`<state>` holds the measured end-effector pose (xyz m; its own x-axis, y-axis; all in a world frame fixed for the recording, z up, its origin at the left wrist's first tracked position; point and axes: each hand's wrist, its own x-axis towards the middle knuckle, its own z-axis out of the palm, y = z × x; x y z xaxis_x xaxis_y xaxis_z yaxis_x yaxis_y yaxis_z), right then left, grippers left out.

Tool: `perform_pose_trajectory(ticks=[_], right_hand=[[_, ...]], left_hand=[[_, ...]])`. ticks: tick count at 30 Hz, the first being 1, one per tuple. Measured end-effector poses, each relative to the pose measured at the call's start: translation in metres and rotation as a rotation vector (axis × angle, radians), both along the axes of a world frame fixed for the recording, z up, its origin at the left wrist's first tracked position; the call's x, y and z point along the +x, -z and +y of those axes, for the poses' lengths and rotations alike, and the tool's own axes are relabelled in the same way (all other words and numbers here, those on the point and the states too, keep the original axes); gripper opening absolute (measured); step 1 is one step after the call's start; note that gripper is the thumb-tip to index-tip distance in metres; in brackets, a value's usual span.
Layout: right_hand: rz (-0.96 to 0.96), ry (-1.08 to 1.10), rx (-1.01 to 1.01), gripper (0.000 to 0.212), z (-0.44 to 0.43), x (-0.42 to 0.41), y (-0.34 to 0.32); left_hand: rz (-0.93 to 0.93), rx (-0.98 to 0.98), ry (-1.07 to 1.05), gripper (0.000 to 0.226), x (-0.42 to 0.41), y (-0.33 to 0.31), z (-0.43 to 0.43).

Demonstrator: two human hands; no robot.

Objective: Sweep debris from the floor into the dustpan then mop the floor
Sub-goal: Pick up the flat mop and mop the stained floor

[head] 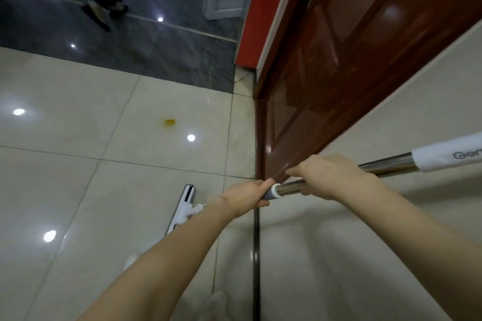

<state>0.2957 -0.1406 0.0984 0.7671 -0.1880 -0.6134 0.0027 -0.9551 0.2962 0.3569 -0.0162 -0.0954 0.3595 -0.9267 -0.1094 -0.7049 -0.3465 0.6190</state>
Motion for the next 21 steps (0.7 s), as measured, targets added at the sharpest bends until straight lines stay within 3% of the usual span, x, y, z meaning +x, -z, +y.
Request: perform_pose_trajectory(ticks=[7,15,21], right_hand=[[0.033,0.363,0.183,0.021,0.04,0.055,0.048],[-0.144,0.68,0.324,0.021,0.118,0.095,0.116],[-0.168,0.872,0.418,0.017,0.164,0.124,0.164]], left_hand=[[-0.123,0.122,0.187,0.034,0.1,0.021,0.035],[-0.245,0.17,0.392,0.032,0.186,0.068,0.083],[-0.296,0.185,0.461,0.032,0.217,0.117,0.107]])
